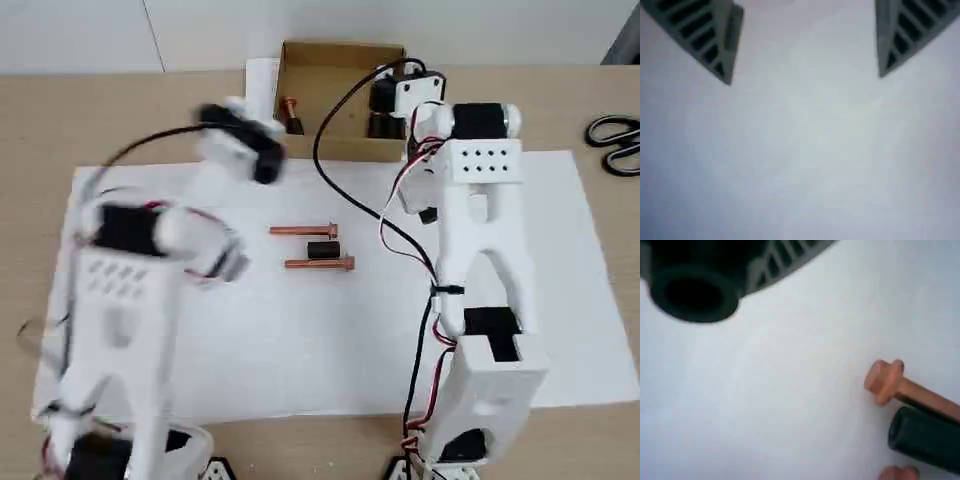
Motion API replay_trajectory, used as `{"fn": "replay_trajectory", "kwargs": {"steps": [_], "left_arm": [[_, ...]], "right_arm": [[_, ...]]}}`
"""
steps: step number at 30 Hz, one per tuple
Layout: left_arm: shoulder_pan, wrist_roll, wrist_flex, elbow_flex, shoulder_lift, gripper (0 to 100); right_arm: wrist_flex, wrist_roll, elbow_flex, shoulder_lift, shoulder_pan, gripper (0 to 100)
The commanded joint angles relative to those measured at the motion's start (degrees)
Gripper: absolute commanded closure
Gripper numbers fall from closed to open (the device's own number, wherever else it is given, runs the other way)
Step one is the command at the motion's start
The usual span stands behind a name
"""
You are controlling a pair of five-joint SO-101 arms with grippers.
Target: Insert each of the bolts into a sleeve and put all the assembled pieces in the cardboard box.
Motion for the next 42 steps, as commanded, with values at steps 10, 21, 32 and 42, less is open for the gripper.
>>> {"fn": "replay_trajectory", "kwargs": {"steps": [10, 21, 32, 42], "left_arm": [[12.04, -9.49, -1.49, -27.82, 38.24, 82], [15.91, -16.53, 0.88, -41.36, 54.51, 82], [16.00, -19.16, 0.62, -45.32, 60.40, 82], [17.85, -19.25, 0.62, -47.87, 63.21, 83]], "right_arm": [[0.75, -1.05, -2.73, -3.74, 6.11, 99.5], [0.22, -2.46, -2.73, 0.40, 7.08, 99.5], [-0.66, -2.46, -3.16, 1.19, 13.85, 99.5], [-0.66, -2.37, -3.25, 1.19, 18.24, 99.5]]}}
